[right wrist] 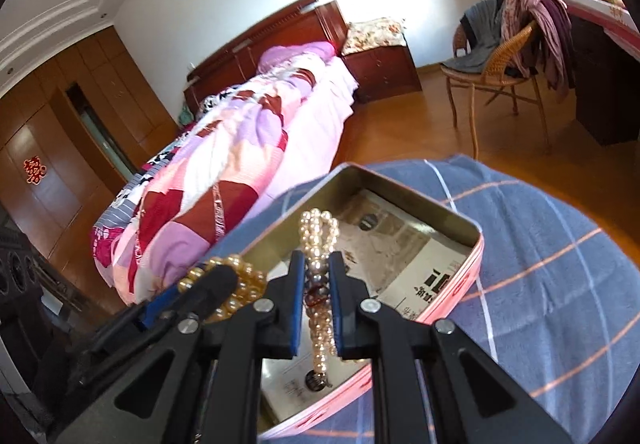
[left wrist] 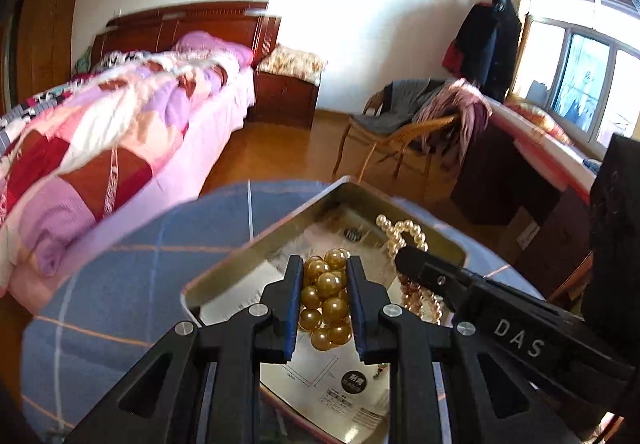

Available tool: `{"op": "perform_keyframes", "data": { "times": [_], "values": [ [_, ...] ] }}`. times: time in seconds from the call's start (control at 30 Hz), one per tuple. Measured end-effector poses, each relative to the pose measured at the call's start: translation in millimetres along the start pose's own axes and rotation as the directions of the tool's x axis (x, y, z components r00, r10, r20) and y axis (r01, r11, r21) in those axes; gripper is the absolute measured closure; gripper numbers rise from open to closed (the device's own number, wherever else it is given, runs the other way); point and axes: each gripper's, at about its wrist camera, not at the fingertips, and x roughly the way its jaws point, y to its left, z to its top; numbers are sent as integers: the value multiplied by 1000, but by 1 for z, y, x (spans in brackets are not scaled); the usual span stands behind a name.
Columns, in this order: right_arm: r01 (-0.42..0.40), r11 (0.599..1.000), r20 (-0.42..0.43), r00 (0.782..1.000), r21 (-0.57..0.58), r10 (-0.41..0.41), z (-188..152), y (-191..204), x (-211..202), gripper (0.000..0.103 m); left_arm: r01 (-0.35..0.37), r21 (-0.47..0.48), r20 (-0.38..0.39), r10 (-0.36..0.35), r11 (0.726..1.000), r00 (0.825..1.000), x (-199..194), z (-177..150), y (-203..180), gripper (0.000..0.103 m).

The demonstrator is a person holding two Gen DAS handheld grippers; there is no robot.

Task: Organize jewelry
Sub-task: 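Carry both held pieces into the pink tin and open both tools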

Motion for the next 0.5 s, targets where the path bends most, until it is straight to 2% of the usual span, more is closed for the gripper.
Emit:
{"op": "perform_keyframes", "data": {
  "times": [0.27,0.33,0.37,0.4,0.43,0.5],
  "values": [
    [35,999,-24,999,-22,-36,-5,-5,13,87,-52,18,-83,53,998,995,23,-8,-2,81],
    [20,1000,-21,1000,-23,-20,-3,-4,10,73,-75,3,-83,75,997,994,23,-7,-2,80],
    [8,1000,-8,1000,-20,-8,-3,-2,7,52,-84,-1,-79,83,996,993,21,-5,-2,77],
    [7,1000,15,1000,-18,-7,-2,0,3,34,-89,-2,-77,89,996,993,17,-4,-3,67],
    [19,1000,51,999,-17,-18,-1,1,-6,32,-95,-2,-72,94,996,993,11,-3,-4,57],
    [45,999,81,996,-18,-43,3,4,-18,32,-107,1,-47,107,994,993,0,0,-5,50]
  ]
}}
